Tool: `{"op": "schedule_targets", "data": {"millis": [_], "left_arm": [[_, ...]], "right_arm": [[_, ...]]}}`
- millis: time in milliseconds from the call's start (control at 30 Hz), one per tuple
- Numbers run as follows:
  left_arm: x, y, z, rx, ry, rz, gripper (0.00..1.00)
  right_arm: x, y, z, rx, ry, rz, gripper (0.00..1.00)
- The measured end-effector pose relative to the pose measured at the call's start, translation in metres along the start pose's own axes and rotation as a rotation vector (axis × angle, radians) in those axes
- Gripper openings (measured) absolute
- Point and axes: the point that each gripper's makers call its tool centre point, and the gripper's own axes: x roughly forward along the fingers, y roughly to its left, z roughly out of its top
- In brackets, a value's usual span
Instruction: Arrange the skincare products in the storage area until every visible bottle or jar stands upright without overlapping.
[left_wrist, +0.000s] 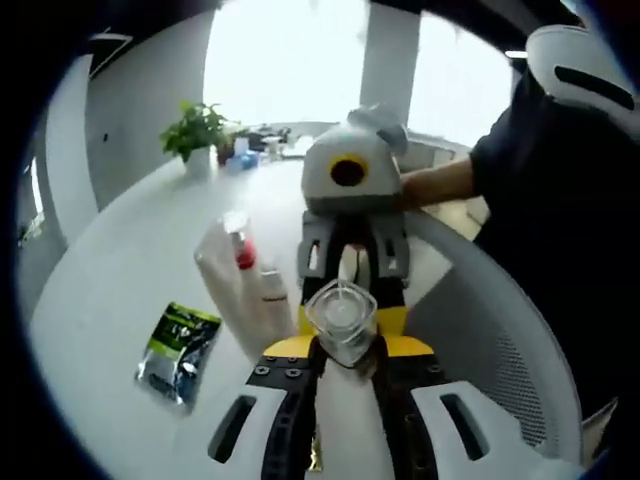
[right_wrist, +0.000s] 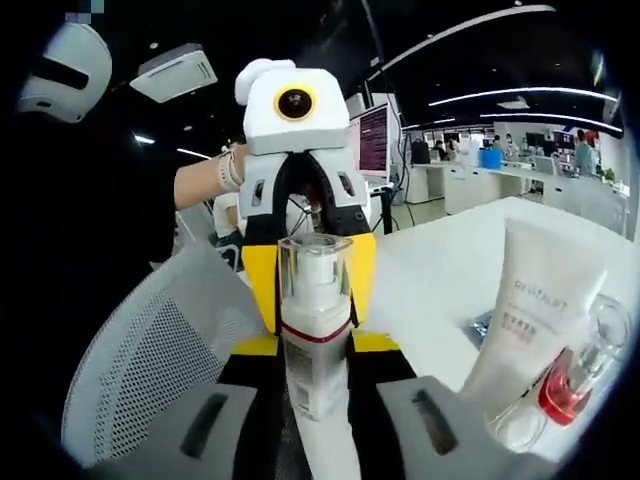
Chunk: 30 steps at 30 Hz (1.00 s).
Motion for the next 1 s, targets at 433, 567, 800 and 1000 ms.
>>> {"op": "schedule_targets", "data": {"millis": [433,567,800,1000], "left_arm": [[-0.007,-0.006,0.024,-0.012,-0.191,-0.108,0.21],[-0.007,-0.005,0.025,-0.019,-0.213,-0.129,0.21],[-0.005,0.003,0.023,-0.061,-0.219,-0.093,0.19],[-0.005,0.016,0.019,-0.118,-0.235,-0.044,0.18]], "right_arm": [[-0.007,0.019,0.013,0.030,-0.085,0.104,0.22],[-0.006,0.021,0.014,0.027,-0.081,0.118,0.22],[-0.008,0.013,0.008,0.027,-0.052,0.058,0.23],[-0.012,0.002,0.002,0.067,-0.026,-0.027,0.24]]}}
